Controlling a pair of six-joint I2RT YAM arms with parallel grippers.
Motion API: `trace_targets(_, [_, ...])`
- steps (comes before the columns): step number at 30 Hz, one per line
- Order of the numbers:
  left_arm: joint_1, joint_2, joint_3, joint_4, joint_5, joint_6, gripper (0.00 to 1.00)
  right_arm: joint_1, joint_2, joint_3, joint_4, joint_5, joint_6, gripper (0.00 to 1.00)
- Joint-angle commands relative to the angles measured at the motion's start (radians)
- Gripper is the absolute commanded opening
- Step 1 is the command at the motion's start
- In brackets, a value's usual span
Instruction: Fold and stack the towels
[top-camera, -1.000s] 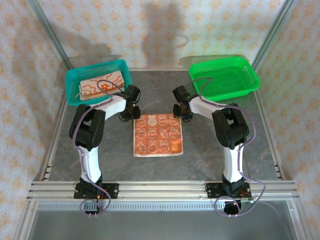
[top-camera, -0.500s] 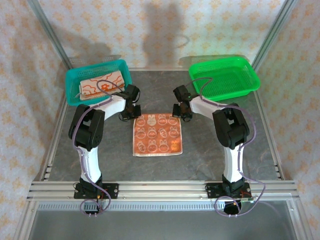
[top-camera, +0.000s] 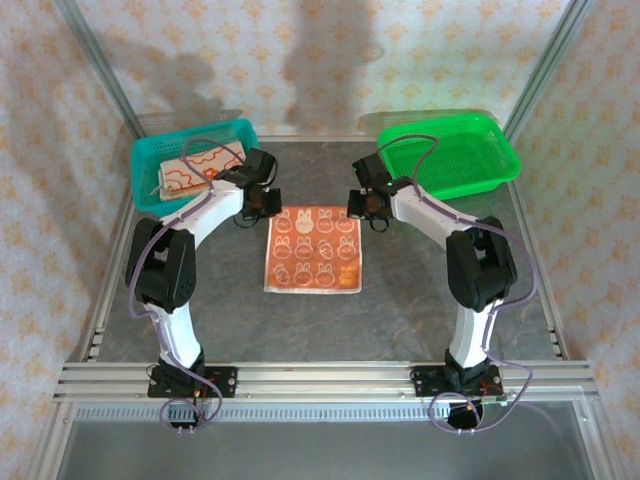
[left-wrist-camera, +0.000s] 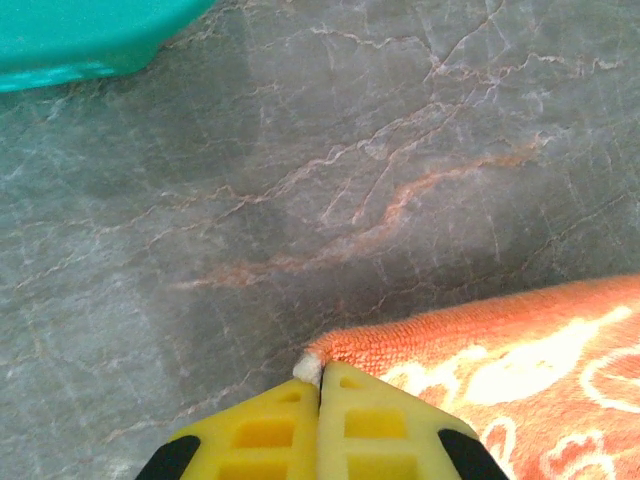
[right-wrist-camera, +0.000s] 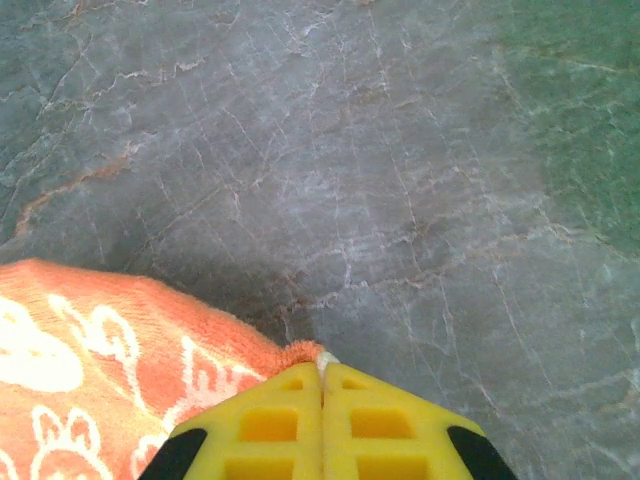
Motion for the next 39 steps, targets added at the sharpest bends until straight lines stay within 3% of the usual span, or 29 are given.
trace_targets(1, [-0.001, -0.085, -0.075, 0.008, -0.046, 0.011, 0.00, -0.006, -0.102, -0.090, 0.044, 0.006, 0.009, 0.00])
trace_targets(8, [-0.028, -0.286, -0.337, 0.142, -0.046, -0.050, 0.00, 0.049, -0.251, -0.309, 0.157, 0.006, 0.012, 0.00])
trace_targets(13, [-0.090, -0.407, -0.520, 0.207, -0.112, -0.085, 0.00, 0.111, -0.339, -0.463, 0.226, 0.029, 0.035, 0.00])
trace_targets(14, [-0.097, -0.429, -0.557, 0.221, -0.111, -0.098, 0.00, 0.129, -0.357, -0.492, 0.238, 0.040, 0.041, 0.08])
trace_targets(16, [-0.111, -0.470, -0.614, 0.237, -0.111, -0.119, 0.29, 0.158, -0.391, -0.532, 0.248, 0.060, 0.060, 0.33])
trace_targets(17, [-0.119, -0.493, -0.635, 0.236, -0.113, -0.133, 0.37, 0.172, -0.409, -0.551, 0.247, 0.070, 0.074, 0.42])
trace_targets(19, [-0.140, -0.539, -0.662, 0.223, -0.114, -0.163, 0.41, 0.191, -0.453, -0.580, 0.246, 0.081, 0.108, 0.43])
trace_targets(21, [-0.161, -0.584, -0.677, 0.197, -0.126, -0.188, 0.57, 0.206, -0.495, -0.604, 0.245, 0.087, 0.139, 0.44])
trace_targets(22, [-0.167, -0.604, -0.684, 0.183, -0.127, -0.201, 0.60, 0.212, -0.514, -0.614, 0.235, 0.096, 0.154, 0.45])
trace_targets(27, [-0.168, -0.635, -0.695, 0.158, -0.124, -0.227, 0.55, 0.212, -0.512, -0.603, 0.177, 0.108, 0.187, 0.43])
trace_targets(33, [-0.147, -0.508, -0.671, 0.160, -0.118, -0.216, 0.44, 0.210, -0.382, -0.525, 0.106, 0.092, 0.215, 0.33])
trace_targets(39, [-0.124, -0.402, -0.662, 0.224, -0.038, -0.200, 0.39, 0.210, -0.289, -0.498, 0.114, 0.063, 0.243, 0.30])
